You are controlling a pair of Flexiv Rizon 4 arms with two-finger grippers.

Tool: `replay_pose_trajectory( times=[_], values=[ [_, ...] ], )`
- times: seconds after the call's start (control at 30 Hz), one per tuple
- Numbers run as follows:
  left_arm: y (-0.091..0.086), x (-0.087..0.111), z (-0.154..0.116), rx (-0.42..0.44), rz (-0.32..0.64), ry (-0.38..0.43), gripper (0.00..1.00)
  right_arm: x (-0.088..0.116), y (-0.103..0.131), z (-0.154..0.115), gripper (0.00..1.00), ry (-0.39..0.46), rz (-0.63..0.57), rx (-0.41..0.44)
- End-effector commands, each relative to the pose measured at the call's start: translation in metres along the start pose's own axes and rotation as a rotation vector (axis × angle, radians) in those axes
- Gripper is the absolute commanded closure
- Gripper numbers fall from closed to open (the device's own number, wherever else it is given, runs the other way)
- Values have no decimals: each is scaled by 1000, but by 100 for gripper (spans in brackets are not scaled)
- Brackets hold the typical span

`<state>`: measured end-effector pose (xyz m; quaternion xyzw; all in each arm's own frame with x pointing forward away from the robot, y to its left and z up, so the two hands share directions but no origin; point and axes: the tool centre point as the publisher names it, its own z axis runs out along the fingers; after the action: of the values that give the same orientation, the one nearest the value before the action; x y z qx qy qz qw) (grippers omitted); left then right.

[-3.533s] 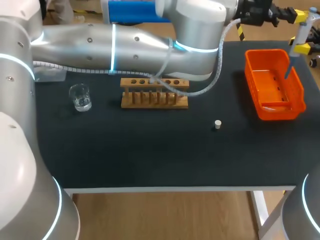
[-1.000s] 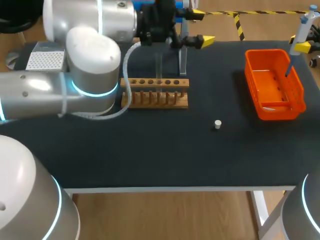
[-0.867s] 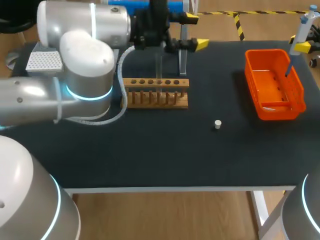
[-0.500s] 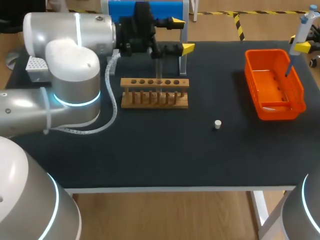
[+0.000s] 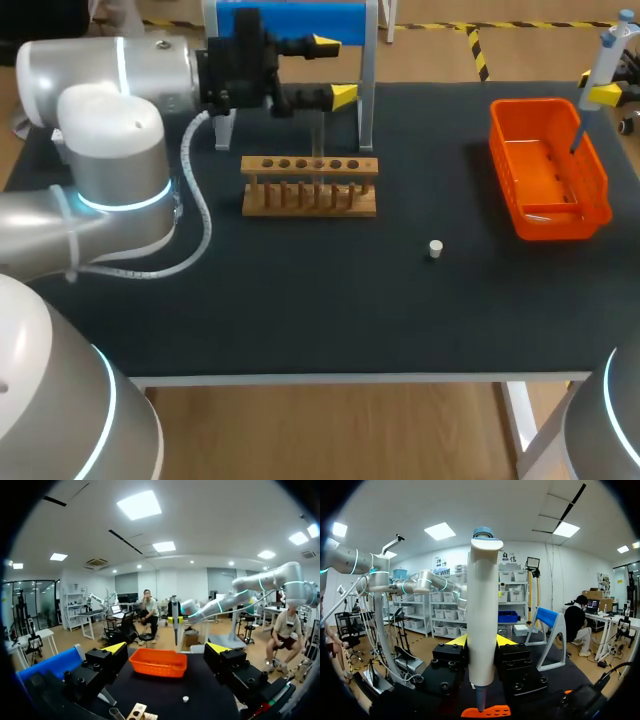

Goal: Invert the test tube, pick up the pipette, mount the tip to pipette, aspirate from beaker and dispense into the tube, eject the tip, return the pipette, and cap with the stopper.

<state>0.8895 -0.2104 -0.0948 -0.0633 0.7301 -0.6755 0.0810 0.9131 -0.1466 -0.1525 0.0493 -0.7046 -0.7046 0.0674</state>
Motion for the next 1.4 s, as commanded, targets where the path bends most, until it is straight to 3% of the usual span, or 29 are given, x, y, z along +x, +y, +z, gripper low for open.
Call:
replay_pose_trajectory(
  times=[0.03, 0.73, 1.4],
  values=[
    [4, -2, -16, 32, 6, 4, 0, -1, 1, -1, 100, 3, 0, 2],
    [13, -8, -40, 24, -8, 2, 0, -1, 1, -1, 100, 3, 0, 2],
    [9, 10, -45, 7, -4, 10, 0, -1, 1, -1, 100, 3, 0, 2]
  ],
)
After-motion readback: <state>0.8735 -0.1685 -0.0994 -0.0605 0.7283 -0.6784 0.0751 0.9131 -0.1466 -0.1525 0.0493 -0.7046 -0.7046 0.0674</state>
